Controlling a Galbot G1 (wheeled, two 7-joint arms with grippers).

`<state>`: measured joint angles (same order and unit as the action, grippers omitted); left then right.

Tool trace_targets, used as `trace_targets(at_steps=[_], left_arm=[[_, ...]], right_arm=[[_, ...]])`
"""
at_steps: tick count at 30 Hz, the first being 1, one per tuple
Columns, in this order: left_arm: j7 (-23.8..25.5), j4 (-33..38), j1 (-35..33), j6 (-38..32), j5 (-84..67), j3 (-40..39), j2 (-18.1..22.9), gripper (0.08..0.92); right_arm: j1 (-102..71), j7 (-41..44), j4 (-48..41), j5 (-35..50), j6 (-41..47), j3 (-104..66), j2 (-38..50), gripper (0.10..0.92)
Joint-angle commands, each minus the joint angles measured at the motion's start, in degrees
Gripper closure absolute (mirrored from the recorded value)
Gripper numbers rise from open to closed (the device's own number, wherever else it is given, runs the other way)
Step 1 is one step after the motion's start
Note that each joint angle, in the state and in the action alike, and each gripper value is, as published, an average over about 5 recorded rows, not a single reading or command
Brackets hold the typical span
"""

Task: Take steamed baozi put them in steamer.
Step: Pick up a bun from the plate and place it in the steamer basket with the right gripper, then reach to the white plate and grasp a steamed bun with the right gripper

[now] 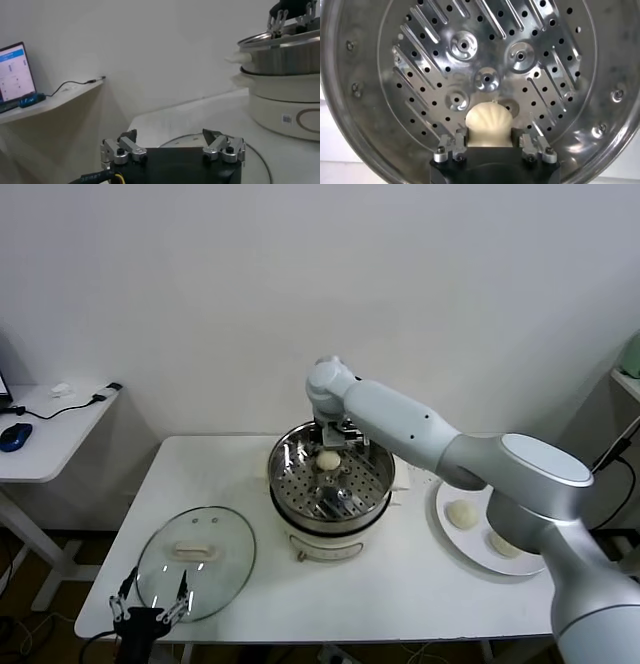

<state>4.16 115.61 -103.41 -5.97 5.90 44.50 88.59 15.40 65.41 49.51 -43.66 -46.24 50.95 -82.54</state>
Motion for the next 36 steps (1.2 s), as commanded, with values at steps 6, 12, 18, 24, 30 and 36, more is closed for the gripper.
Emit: trace_targets(at_steps=[6,12,18,24,30,36], left_arm=[[-0.16,0.18,-0.65,-0.24,-0.10,0.03,0.06,0.177],[-0.13,0.85,-0.72,-0.03,-0.03,-0.03,0.02,0.177],[-0.14,1.47,-1.04,-0.02,-0.03,-0.24,0.10,0.177],[-0.13,2.21,-1.11,0.00,-0.12,-0.47,0.36,0.177],[-0.11,2.52,-1.42,-0.06,0.09,-0.83,0.49,0.177],[-0.14,2.80,-2.08,-0.25,0.09,-0.72,0.49,0.177]], right_arm=[[4.52,1.54,5.75,7.72,0.60,1.25,4.28,0.203],[13.16,3.02,14.62,23.52,6.99,6.29,14.27,0.203],[27.07,-6.31,21.94,52.60,30.88,25.02,28.91,0.203],[28.72,-13.03,28.44,65.53,55.86,30.66,42.27,0.203],[19.21,-11.65,30.77,68.92,68.65,24.78,51.24,0.203],[5.90,-5.69,25.20,66.88,67.29,14.65,52.79,0.203]])
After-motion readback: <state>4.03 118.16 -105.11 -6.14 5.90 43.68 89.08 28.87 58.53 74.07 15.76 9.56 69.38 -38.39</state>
